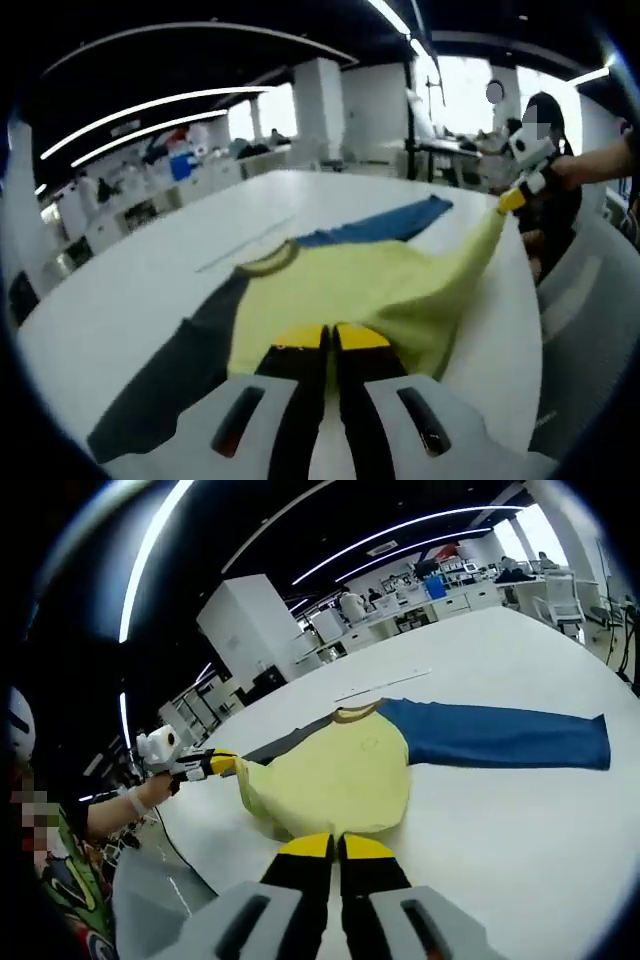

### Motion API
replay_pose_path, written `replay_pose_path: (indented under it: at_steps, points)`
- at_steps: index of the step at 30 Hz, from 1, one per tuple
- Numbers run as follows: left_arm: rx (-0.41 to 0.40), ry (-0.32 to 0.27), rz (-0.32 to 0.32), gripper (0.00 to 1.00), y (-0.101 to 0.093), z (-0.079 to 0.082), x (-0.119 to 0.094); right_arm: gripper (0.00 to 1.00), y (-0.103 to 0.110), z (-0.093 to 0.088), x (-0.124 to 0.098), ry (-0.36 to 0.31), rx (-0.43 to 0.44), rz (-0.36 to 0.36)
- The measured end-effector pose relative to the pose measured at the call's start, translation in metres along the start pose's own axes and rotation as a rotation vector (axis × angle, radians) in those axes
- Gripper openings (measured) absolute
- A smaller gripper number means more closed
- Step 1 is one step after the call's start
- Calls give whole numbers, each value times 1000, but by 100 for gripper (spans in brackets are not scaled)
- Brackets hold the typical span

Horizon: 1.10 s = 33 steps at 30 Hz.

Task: Fold the garment on the visible template until the final outline fits inside the template.

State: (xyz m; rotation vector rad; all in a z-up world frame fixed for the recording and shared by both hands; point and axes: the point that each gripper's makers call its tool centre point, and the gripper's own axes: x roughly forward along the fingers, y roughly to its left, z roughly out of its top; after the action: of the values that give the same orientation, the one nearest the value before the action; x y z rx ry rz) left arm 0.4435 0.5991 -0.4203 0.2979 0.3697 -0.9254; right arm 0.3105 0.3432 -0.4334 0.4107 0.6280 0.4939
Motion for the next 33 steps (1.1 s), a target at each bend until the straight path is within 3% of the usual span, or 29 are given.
replay_pose_path:
  at_steps: [16,23,33]
  points:
    - [-49,122,-64,0,22,-30,82,0,-22,-1,15,18,27,-39]
    - [-33,145,-95,0,22,-27,106,0,-24,-4,17,23,43,-38]
    - [-22,192,-131,0,18,-39,128,0,-25,-11,19,29,68,-42]
